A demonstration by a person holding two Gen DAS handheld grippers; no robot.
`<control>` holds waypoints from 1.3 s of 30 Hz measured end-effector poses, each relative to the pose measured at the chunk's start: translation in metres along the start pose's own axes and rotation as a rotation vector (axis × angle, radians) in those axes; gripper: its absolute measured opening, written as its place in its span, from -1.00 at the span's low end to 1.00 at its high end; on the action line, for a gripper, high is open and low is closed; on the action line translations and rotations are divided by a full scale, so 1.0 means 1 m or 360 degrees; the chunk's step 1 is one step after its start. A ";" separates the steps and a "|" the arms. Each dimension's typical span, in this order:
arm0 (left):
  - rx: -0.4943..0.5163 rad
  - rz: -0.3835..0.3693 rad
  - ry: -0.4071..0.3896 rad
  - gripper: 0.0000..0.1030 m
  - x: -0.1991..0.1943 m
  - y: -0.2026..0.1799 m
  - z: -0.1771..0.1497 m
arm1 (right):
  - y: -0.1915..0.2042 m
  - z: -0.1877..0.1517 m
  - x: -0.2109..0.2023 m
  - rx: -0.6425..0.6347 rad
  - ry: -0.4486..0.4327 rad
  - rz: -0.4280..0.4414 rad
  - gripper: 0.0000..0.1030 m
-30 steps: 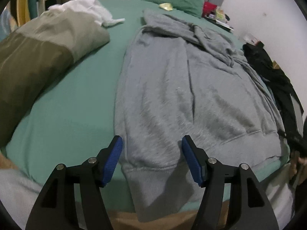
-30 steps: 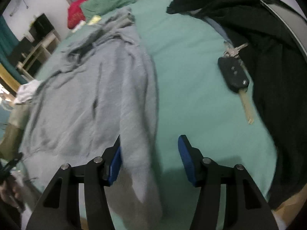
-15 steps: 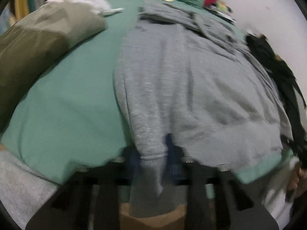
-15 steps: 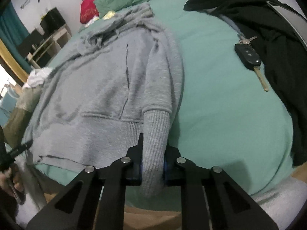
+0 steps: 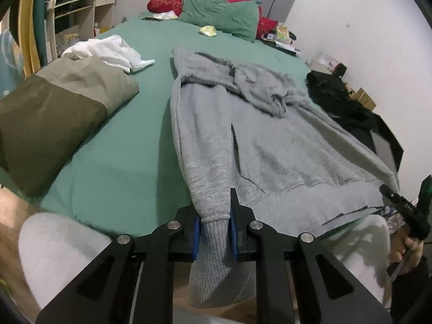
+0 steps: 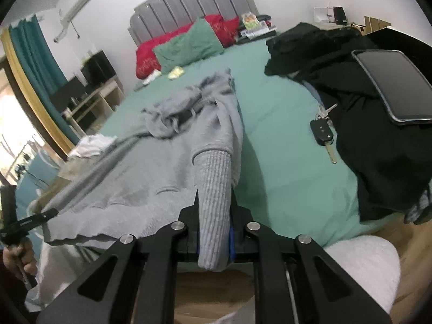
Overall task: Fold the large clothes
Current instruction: 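Lift the hoodie hem with both grippers and fold it toward the hood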
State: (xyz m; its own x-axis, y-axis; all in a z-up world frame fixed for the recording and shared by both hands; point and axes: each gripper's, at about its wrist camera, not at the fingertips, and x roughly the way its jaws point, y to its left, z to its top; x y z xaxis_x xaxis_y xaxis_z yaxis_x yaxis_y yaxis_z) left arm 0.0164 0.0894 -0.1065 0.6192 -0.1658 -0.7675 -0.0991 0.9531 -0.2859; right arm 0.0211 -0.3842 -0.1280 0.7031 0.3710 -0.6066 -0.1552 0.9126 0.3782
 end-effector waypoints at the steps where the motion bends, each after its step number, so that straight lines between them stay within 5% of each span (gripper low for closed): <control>1: -0.0004 -0.0006 -0.0001 -0.64 -0.001 0.001 0.004 | 0.001 0.000 -0.007 -0.0007 -0.0013 0.0004 -0.74; 14: 0.0034 -0.0062 -0.0144 -0.64 -0.095 -0.019 0.017 | 0.034 0.017 -0.109 -0.0156 -0.0260 0.0023 -0.75; 21: -0.0165 -0.0163 -0.0242 -0.64 -0.110 -0.008 0.053 | 0.041 0.046 -0.119 -0.0119 -0.0421 0.0068 -0.75; 28: -0.0220 -0.0163 -0.0367 -0.64 -0.064 -0.006 0.108 | 0.037 0.096 -0.062 -0.0040 -0.0524 0.0066 -0.75; 39: -0.0213 -0.0060 -0.0308 -0.63 0.067 0.006 0.203 | 0.018 0.173 0.084 -0.0031 -0.0450 -0.0012 -0.75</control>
State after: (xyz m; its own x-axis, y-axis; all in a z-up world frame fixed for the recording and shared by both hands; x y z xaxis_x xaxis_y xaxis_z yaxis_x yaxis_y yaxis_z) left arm 0.2149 0.1354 -0.0432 0.7612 -0.1369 -0.6340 -0.1674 0.9029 -0.3960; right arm 0.1976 -0.3663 -0.0515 0.8694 0.3043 -0.3892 -0.1610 0.9193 0.3592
